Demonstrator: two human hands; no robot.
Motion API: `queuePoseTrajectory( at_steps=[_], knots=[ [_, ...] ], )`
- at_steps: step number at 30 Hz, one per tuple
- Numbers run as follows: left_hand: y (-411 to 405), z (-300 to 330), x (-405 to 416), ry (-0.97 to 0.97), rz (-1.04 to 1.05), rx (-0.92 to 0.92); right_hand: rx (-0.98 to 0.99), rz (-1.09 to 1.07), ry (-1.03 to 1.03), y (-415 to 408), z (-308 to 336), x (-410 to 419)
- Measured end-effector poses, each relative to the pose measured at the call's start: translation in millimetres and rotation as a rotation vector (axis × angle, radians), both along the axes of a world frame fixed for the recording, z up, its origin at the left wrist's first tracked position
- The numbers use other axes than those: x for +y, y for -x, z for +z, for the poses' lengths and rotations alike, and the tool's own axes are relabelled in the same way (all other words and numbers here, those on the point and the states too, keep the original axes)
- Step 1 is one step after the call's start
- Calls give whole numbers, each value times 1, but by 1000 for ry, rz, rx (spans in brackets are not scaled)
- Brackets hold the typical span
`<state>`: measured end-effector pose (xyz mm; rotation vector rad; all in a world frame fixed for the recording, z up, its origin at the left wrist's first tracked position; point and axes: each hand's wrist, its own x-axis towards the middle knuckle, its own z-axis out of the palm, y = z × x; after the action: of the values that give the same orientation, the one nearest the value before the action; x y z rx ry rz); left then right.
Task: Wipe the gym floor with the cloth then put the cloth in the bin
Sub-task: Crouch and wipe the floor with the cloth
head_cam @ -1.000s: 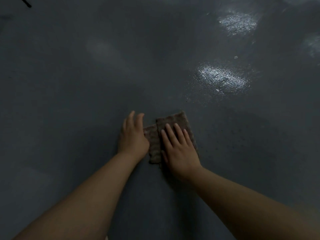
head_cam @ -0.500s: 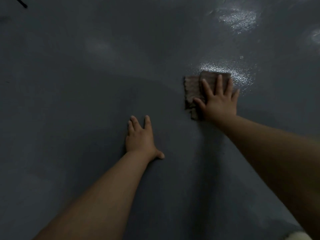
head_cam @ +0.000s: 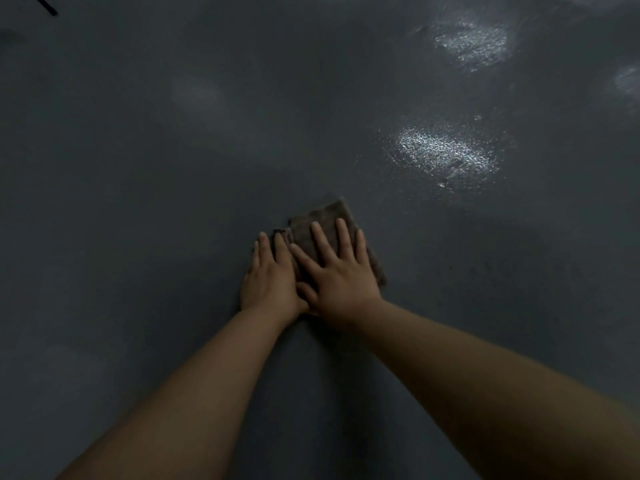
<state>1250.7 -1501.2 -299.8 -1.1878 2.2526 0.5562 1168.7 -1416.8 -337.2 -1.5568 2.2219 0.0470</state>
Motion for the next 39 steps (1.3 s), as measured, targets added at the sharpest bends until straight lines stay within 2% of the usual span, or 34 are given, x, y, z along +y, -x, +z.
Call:
queuePoseTrajectory(
  at_steps=[4, 11, 13, 15, 18, 24, 27, 29, 31, 35, 39],
  knots=[
    [-4, 7, 9, 22, -40, 11, 28, 34, 52, 29, -2, 20],
    [4, 8, 69, -23, -188, 99, 146, -440, -42, 119, -6, 83],
    [5, 6, 83, -42, -184, 83, 127, -580, -64, 128, -4, 97],
    [6, 7, 91, -45, -140, 76, 114, -630, -95, 120, -3, 98],
    [9, 9, 96, -22, -85, 97, 86, -552, -116, 80, 1, 96],
    [19, 18, 109, -37, -31, 97, -54, -40, -79, -13, -1, 129],
    [26, 18, 123, -49, -41, 105, -64, 105, -57, -5, -1, 140],
    [33, 15, 132, -46, -70, 121, -2, 145, -12, 22, -7, 143],
    [39, 12, 141, -39, -109, 142, 59, 59, -4, 54, -4, 146],
    [46, 10, 159, -33, -208, 102, 165, -305, -84, 126, -8, 165],
    [56, 7, 169, -33, -268, -24, 113, -685, -130, 168, 1, 186]
  ],
)
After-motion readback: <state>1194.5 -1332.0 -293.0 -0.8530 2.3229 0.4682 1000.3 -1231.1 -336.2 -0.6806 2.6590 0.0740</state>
